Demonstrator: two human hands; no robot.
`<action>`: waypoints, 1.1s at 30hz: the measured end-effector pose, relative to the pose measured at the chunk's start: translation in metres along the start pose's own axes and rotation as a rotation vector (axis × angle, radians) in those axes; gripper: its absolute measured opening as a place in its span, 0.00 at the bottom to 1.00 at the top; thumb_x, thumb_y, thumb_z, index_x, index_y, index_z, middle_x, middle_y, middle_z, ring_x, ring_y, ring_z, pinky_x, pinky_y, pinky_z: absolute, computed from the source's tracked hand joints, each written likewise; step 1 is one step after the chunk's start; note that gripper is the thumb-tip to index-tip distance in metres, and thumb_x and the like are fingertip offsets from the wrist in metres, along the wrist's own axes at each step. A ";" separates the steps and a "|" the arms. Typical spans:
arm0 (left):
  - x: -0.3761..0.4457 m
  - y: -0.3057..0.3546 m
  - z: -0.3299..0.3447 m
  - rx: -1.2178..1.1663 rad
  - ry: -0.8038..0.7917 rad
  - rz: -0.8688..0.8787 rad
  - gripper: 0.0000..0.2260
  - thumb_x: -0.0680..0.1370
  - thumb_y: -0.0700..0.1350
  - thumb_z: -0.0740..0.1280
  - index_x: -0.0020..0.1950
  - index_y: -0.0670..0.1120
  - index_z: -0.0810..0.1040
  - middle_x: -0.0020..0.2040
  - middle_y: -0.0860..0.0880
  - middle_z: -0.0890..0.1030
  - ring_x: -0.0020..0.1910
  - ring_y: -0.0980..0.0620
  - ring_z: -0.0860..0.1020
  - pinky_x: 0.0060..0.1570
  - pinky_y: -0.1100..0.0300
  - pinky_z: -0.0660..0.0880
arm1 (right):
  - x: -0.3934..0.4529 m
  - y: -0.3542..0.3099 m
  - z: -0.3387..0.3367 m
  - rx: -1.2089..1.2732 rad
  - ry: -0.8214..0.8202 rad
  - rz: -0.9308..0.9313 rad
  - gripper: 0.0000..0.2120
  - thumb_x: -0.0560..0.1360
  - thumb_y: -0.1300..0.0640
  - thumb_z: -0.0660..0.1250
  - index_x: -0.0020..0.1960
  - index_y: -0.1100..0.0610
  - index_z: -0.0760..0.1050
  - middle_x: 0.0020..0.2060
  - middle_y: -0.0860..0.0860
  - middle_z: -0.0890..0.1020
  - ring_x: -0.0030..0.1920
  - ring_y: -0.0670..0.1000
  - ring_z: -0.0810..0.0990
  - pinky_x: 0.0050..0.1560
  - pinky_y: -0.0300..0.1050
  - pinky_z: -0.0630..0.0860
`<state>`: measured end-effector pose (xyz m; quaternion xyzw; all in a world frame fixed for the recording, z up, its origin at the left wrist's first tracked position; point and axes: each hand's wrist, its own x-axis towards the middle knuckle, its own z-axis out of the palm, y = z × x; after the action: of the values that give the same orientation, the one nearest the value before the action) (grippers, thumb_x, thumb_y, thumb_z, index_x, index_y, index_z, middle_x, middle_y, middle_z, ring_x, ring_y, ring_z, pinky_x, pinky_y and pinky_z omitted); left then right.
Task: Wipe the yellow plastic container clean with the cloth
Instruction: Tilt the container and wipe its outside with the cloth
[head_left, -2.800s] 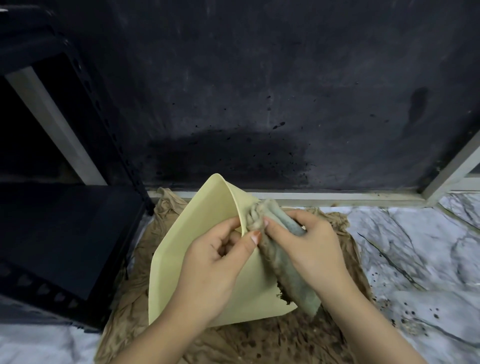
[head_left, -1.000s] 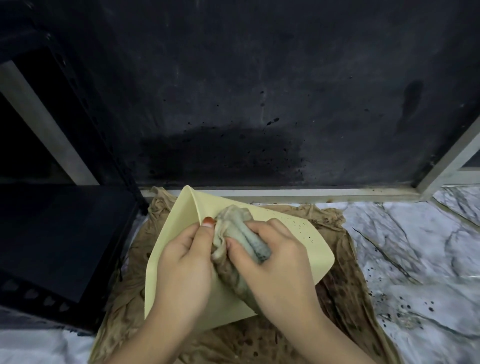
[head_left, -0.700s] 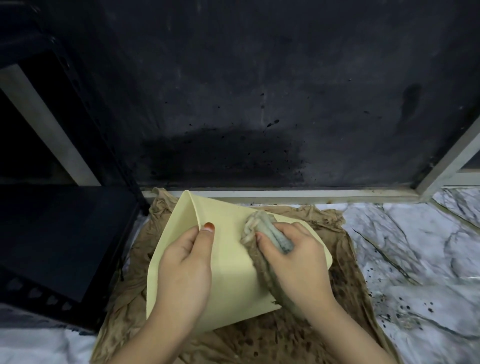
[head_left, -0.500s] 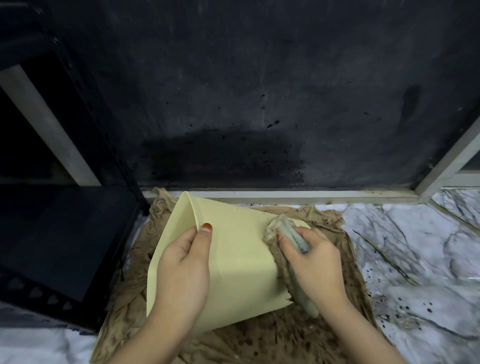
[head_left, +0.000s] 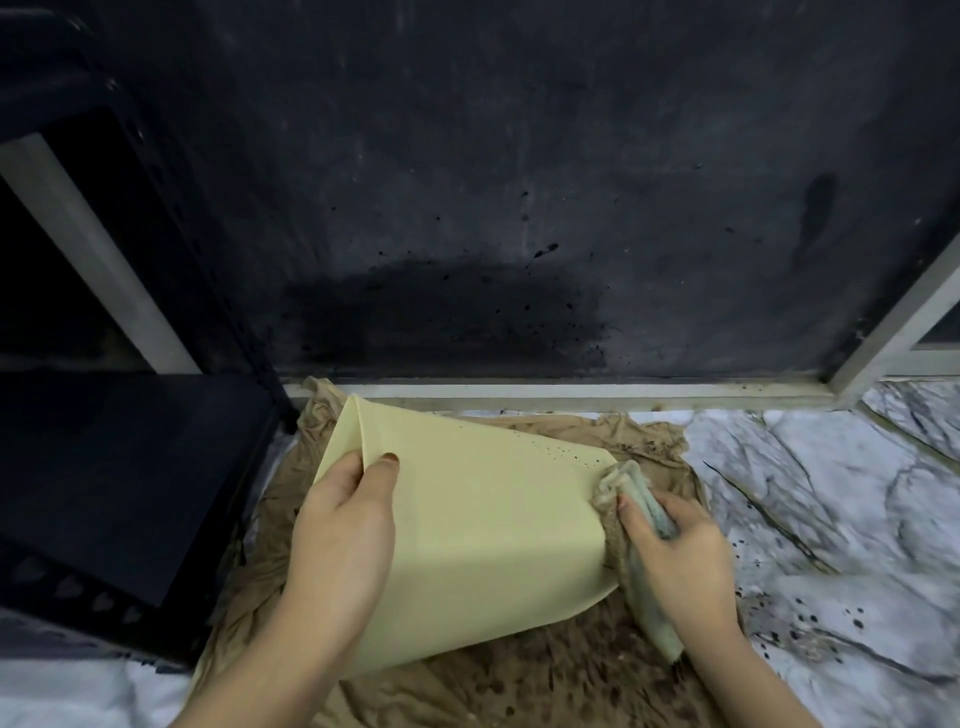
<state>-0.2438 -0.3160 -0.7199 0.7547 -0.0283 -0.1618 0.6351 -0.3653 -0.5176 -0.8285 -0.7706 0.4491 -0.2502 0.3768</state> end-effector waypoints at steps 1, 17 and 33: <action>0.000 -0.001 0.001 0.013 0.009 0.008 0.12 0.79 0.46 0.60 0.45 0.39 0.79 0.46 0.39 0.84 0.44 0.43 0.81 0.43 0.54 0.71 | 0.001 0.002 0.000 -0.004 0.005 0.009 0.10 0.72 0.49 0.68 0.46 0.56 0.79 0.43 0.54 0.79 0.41 0.55 0.77 0.40 0.50 0.74; -0.011 0.004 0.007 0.082 0.092 0.173 0.13 0.78 0.46 0.61 0.38 0.51 0.82 0.34 0.56 0.84 0.28 0.60 0.78 0.30 0.67 0.73 | -0.057 -0.093 0.027 0.172 -0.132 -0.421 0.22 0.67 0.39 0.61 0.52 0.51 0.80 0.39 0.43 0.75 0.42 0.45 0.76 0.42 0.41 0.73; -0.010 0.002 0.006 0.129 0.058 0.218 0.13 0.79 0.45 0.60 0.39 0.46 0.81 0.37 0.40 0.81 0.32 0.51 0.75 0.33 0.58 0.68 | 0.012 -0.055 0.027 0.011 -0.078 -0.152 0.17 0.72 0.45 0.66 0.57 0.52 0.79 0.53 0.52 0.81 0.50 0.54 0.79 0.50 0.49 0.76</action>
<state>-0.2544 -0.3192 -0.7165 0.7909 -0.1021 -0.0678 0.5995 -0.3121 -0.5013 -0.7996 -0.8095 0.3730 -0.2501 0.3781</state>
